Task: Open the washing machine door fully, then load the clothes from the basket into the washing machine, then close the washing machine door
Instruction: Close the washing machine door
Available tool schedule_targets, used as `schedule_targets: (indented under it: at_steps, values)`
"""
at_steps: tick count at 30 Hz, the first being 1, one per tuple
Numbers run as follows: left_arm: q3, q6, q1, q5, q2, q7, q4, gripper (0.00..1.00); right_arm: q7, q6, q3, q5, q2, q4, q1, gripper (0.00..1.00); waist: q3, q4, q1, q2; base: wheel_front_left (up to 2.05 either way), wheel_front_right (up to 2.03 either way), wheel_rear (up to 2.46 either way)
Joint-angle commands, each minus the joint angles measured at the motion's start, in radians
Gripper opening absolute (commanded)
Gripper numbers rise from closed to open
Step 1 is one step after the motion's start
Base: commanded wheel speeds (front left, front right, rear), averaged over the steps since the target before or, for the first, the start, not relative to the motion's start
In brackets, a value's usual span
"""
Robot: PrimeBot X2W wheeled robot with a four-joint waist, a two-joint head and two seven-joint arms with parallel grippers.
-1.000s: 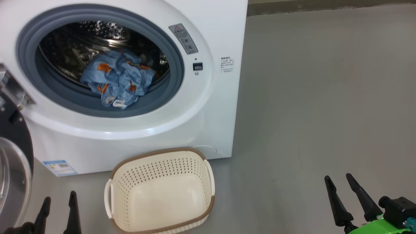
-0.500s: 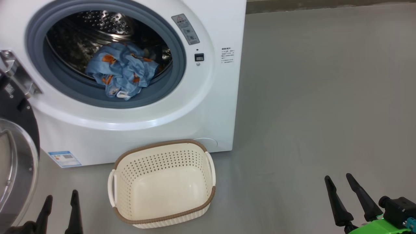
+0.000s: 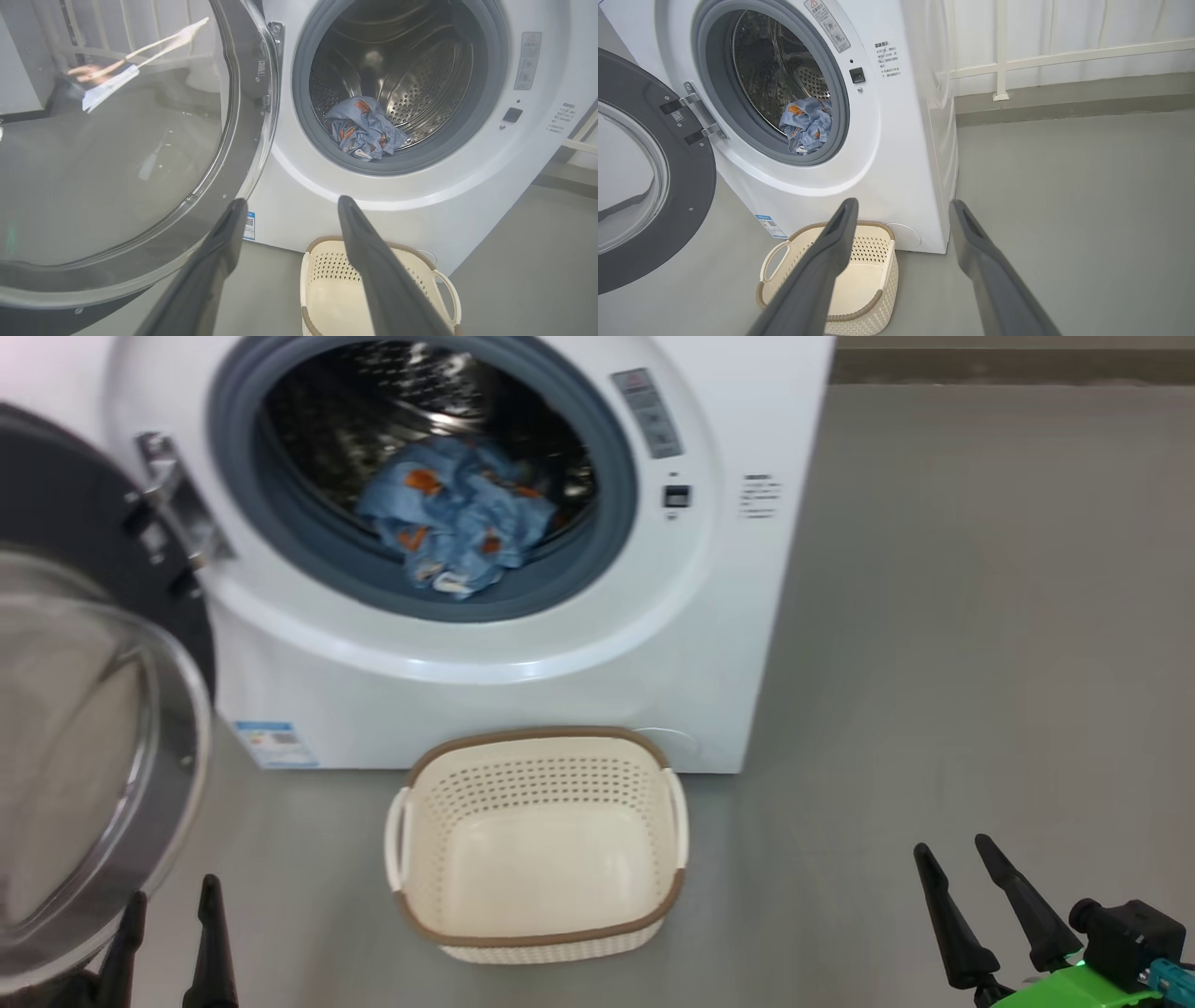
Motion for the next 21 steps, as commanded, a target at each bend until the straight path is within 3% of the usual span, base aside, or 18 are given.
schedule_targets:
  at_steps: [1, 13, 21]
  values:
    - [0.042, -0.002, -0.014, 0.005, 0.010, -0.006, -0.028, 1.00, -0.012, 0.002, 0.028, 0.004, -0.026, -0.023, -0.034, 1.00, 0.007, 0.074, 0.0000, -0.0001, 0.00, 0.00, 0.00]
    - [0.054, -0.002, 0.014, 0.008, -0.029, -0.006, -0.024, 1.00, -0.012, 0.002, 0.084, 0.017, -0.050, 0.000, -0.065, 1.00, -0.012, 0.280, 0.0000, -0.0001, 0.00, 0.00, 0.00]
    - [0.055, -0.002, 0.027, 0.012, -0.040, -0.006, -0.026, 1.00, -0.012, 0.002, 0.106, 0.026, -0.061, 0.002, -0.072, 1.00, -0.011, 0.380, 0.0000, -0.0001, 0.00, 0.00, 0.00]
